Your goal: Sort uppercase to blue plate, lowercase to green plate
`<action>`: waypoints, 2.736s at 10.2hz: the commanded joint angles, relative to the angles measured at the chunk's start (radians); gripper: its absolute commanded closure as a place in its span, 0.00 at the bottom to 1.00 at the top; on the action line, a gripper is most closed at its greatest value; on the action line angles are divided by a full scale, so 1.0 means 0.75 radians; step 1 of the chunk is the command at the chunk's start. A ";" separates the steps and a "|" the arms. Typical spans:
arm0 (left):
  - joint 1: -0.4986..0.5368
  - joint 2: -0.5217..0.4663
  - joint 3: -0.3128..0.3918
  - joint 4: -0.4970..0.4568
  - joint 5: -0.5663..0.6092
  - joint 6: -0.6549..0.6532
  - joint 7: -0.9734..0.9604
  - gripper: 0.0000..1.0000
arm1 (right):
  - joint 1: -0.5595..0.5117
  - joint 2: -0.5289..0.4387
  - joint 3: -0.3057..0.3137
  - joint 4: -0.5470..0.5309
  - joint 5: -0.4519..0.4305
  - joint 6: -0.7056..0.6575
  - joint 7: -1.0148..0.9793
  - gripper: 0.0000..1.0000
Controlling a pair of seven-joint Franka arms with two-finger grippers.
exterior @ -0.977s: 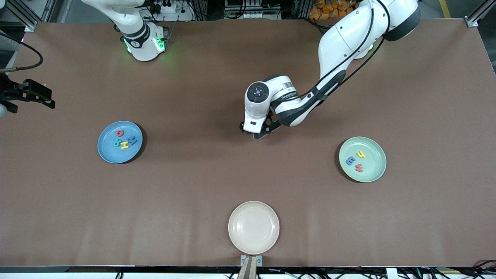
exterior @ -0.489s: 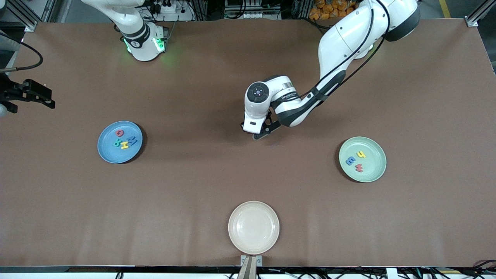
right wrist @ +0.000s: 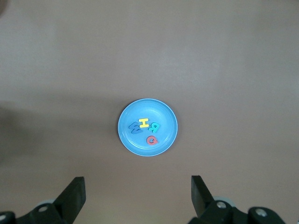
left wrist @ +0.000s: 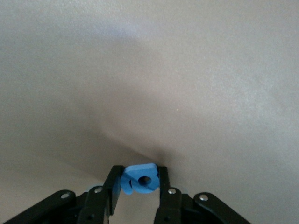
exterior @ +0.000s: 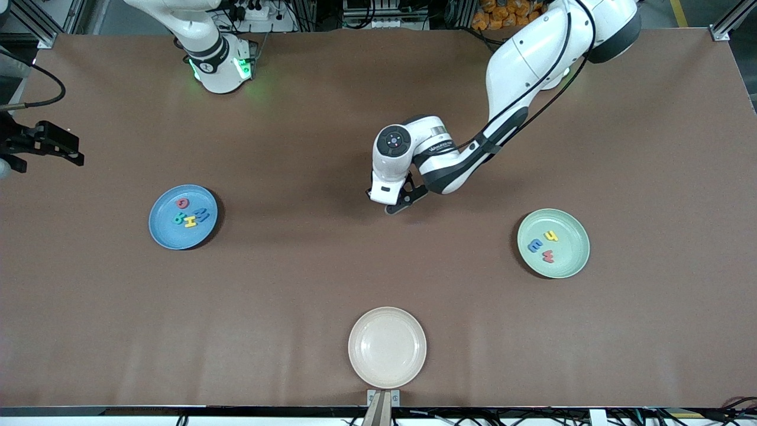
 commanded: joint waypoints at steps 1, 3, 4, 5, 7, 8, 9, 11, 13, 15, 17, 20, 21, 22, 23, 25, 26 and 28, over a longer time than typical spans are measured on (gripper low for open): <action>0.101 -0.069 -0.005 -0.015 0.009 -0.046 -0.041 1.00 | -0.009 0.004 0.004 0.024 0.011 -0.019 -0.003 0.00; 0.254 -0.122 -0.070 -0.023 -0.001 -0.150 -0.047 1.00 | -0.009 0.004 0.004 0.024 0.011 -0.019 -0.003 0.00; 0.350 -0.139 -0.117 -0.037 -0.001 -0.200 -0.045 1.00 | -0.009 0.004 0.004 0.024 0.011 -0.019 -0.003 0.00; 0.469 -0.165 -0.178 -0.078 -0.001 -0.238 -0.037 1.00 | -0.009 0.004 0.004 0.024 0.011 -0.019 -0.003 0.00; 0.720 -0.279 -0.287 -0.243 0.007 -0.247 0.016 1.00 | -0.009 0.004 0.004 0.024 0.011 -0.019 -0.003 0.00; 0.859 -0.337 -0.340 -0.313 0.007 -0.245 0.091 1.00 | -0.009 0.004 0.004 0.024 0.011 -0.019 -0.003 0.00; 1.006 -0.358 -0.409 -0.356 0.007 -0.245 0.171 1.00 | -0.009 0.004 0.006 0.024 0.011 -0.019 -0.003 0.00; 1.297 -0.384 -0.528 -0.430 0.009 -0.247 0.375 1.00 | -0.009 0.004 0.004 0.024 0.011 -0.019 -0.003 0.00; 1.537 -0.409 -0.578 -0.461 0.009 -0.249 0.620 1.00 | -0.009 0.004 0.004 0.024 0.011 -0.019 -0.003 0.00; 1.678 -0.403 -0.578 -0.445 0.015 -0.249 0.827 1.00 | -0.009 0.004 0.004 0.024 0.009 -0.019 -0.003 0.00; 1.714 -0.393 -0.568 -0.436 0.016 -0.249 0.922 1.00 | -0.009 0.004 0.004 0.024 0.009 -0.019 -0.003 0.00; 1.685 -0.354 -0.563 -0.412 0.030 -0.245 0.920 1.00 | -0.009 0.004 0.004 0.026 0.009 -0.019 -0.003 0.00; 1.663 -0.344 -0.561 -0.404 0.030 -0.241 0.920 1.00 | -0.009 0.004 0.004 0.026 0.009 -0.019 -0.003 0.00; 1.652 -0.337 -0.561 -0.402 0.030 -0.239 0.920 1.00 | -0.009 0.004 0.004 0.026 0.009 -0.019 -0.003 0.00; 1.644 -0.325 -0.561 -0.400 0.030 -0.235 0.920 0.96 | -0.009 0.004 0.004 0.026 0.009 -0.019 -0.003 0.00; 1.634 -0.319 -0.561 -0.400 0.068 -0.235 0.902 0.00 | -0.009 0.004 0.004 0.026 0.009 -0.019 -0.003 0.00; 1.630 -0.319 -0.561 -0.400 0.075 -0.235 0.898 0.00 | -0.009 0.004 0.004 0.028 0.009 -0.019 -0.003 0.00; 1.630 -0.331 -0.531 -0.398 0.109 -0.235 0.908 0.00 | -0.011 0.004 0.004 0.031 0.009 -0.017 -0.001 0.00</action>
